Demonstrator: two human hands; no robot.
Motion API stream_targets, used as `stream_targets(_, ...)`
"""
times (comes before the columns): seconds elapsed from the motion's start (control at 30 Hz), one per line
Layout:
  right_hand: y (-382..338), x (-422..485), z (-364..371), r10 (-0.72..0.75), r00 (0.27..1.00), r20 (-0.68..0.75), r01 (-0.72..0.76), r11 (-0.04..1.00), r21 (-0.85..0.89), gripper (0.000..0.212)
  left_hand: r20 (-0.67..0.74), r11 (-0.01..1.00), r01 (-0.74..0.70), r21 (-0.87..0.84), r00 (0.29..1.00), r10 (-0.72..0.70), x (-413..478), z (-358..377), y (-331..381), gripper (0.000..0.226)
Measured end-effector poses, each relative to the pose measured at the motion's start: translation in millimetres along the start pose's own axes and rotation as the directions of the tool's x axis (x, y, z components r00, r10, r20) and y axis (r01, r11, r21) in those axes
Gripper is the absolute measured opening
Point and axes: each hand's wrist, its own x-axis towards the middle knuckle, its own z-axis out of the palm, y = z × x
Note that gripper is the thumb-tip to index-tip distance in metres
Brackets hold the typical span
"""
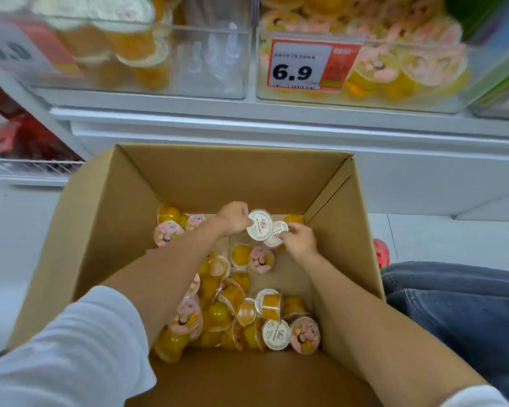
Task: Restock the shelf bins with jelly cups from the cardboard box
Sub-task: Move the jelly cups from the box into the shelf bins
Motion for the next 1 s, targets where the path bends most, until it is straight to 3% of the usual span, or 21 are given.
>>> stream_targets(0.13,-83,-44,-23,-0.339,0.94,-0.041,0.336,0.94,-0.063,0.029,-0.118,0.994,-0.072,-0.084,0.991,0.062,-51,-86,34,0.022)
stream_targets(0.3,-182,-113,-44,-0.65,0.748,-0.132,0.645,0.759,-0.087,0.026,-0.296,0.912,-0.259,-0.317,0.941,0.164,-127,-194,69,0.024)
stream_targets(0.4,-247,-148,-41,-0.774,0.604,-0.191,0.779,0.624,-0.065,0.02,-0.424,0.843,-0.409,-0.349,0.872,0.247,-165,-256,81,0.017)
stream_targets(0.57,-347,-173,-25,-0.869,0.389,-0.305,0.906,0.421,-0.041,0.023,-0.647,0.777,-0.522,-0.353,0.735,0.2,-178,-349,87,0.013)
stream_targets(0.67,-399,-158,-5,-0.834,0.435,-0.34,0.893,0.448,0.043,0.014,-0.736,0.819,-0.49,-0.299,0.665,0.129,-154,-388,88,0.014)
stream_targets(0.77,-445,-128,22,-0.71,0.631,-0.313,0.775,0.601,0.198,0.024,-0.781,0.874,-0.402,-0.274,0.623,0.042,-121,-413,93,0.028)
stream_targets(0.83,-462,-104,34,-0.648,0.731,-0.217,0.68,0.717,0.152,0.036,-0.818,0.965,-0.225,-0.134,0.575,0.021,-104,-424,91,0.033)
stream_targets(0.9,-466,-86,42,-0.665,0.742,-0.089,0.665,0.746,-0.031,0.043,-0.828,0.992,-0.031,0.119,0.548,0.117,-94,-426,87,0.03)
stream_targets(1.0,-464,-67,47,-0.763,0.618,-0.189,0.761,0.641,-0.098,0.038,-0.81,0.918,0.051,0.393,0.493,0.319,-85,-421,77,0.027)
